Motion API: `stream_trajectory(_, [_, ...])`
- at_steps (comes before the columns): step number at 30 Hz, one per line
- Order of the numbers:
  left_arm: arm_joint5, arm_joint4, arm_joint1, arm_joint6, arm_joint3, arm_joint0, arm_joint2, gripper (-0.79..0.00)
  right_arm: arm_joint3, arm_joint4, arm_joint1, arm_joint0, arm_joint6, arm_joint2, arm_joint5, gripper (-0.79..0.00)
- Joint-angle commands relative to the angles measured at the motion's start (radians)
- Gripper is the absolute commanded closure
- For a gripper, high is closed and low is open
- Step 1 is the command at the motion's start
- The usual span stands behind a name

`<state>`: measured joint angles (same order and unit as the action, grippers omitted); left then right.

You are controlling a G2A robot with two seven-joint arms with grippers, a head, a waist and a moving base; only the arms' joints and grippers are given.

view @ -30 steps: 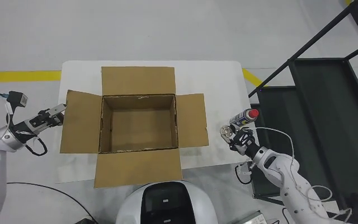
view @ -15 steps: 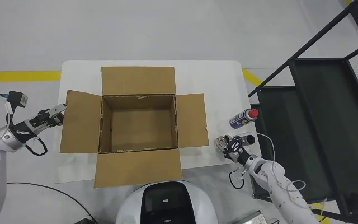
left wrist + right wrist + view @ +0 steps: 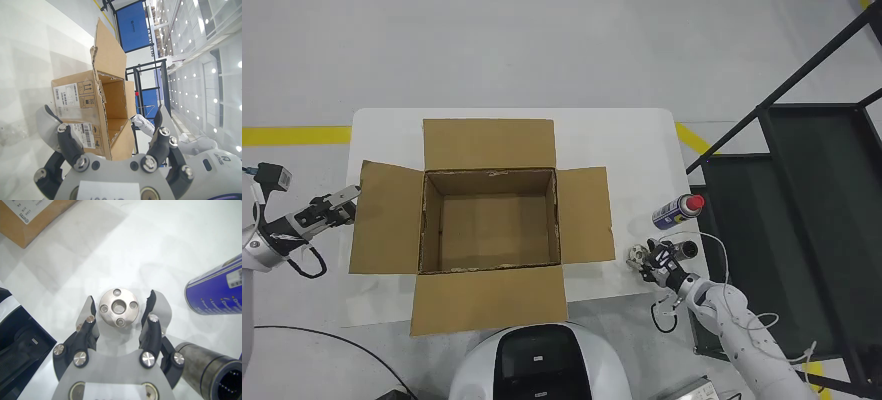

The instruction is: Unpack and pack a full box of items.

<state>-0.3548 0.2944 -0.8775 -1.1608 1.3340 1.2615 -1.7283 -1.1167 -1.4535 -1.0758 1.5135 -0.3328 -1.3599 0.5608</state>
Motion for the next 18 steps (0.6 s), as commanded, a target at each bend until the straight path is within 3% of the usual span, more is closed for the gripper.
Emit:
stream_trajectory(1, [0.0, 0.0, 0.0, 0.0, 0.0, 0.0, 0.0, -0.785, -0.015, -0.006, 0.004, 0.008, -0.018, -0.009, 0.012, -0.785])
stream_trajectory(10, [0.0, 0.0, 0.0, 0.0, 0.0, 0.0, 0.0, -0.785, -0.16, -0.058, 0.041, 0.122, -0.113, -0.107, 0.136, -0.785])
stream_trajectory(18, [0.0, 0.0, 0.0, 0.0, 0.0, 0.0, 0.0, -0.785, -0.225, -0.045, 0.046, 0.139, -0.117, -0.115, 0.16, -0.785])
